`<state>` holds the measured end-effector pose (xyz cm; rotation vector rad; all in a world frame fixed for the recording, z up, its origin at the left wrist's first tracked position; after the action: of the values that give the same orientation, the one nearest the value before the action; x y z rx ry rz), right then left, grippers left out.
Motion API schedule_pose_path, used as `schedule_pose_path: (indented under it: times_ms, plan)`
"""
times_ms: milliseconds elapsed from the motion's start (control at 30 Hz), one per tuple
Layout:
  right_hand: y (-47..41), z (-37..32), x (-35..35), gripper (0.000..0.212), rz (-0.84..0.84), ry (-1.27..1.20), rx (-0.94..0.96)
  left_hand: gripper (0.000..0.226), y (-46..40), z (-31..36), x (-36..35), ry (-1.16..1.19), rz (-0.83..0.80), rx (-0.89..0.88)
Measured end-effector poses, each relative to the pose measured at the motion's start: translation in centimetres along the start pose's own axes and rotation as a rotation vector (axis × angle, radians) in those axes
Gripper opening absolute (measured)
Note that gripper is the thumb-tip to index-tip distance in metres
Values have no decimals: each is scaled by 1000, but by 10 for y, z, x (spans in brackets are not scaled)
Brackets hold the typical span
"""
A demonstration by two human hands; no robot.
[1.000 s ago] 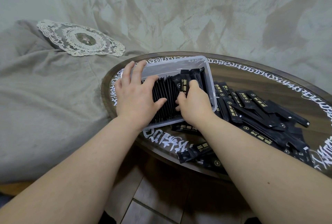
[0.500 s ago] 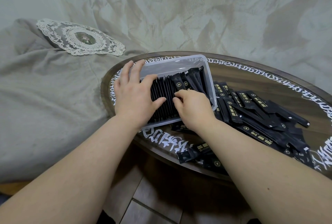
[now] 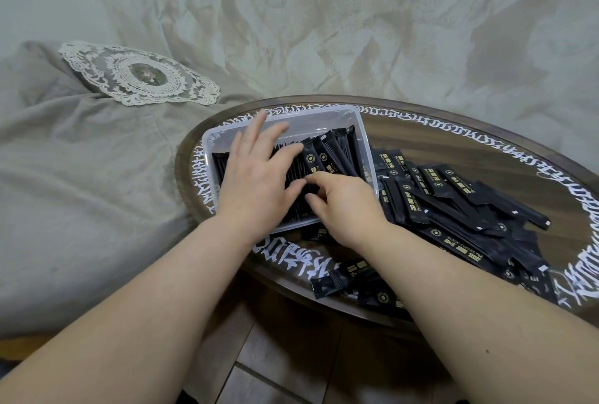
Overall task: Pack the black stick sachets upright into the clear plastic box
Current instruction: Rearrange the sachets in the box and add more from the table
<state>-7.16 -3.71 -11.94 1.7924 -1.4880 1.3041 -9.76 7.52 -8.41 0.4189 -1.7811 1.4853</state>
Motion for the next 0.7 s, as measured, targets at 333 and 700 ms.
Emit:
schedule_pose_path:
  times_ms: [333, 700]
  plan:
    - [3, 2, -5, 42, -68, 35, 60, 53, 10, -4, -17, -124, -201, 144]
    - [6, 22, 43, 24, 352, -61, -104, 61, 14, -7, -21, -107, -253, 200]
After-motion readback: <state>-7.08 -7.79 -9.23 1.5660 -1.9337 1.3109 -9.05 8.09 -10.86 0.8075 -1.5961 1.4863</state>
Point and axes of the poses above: each hand's wrist, its own y-axis away from the middle knuckle, its own x-axis out of the back of the hand, z = x × y, the point moved 8 cm from there along -y, towards the middle knuckle, and after that the axes turned 7 degrees about -x, right-handed, at the moved point
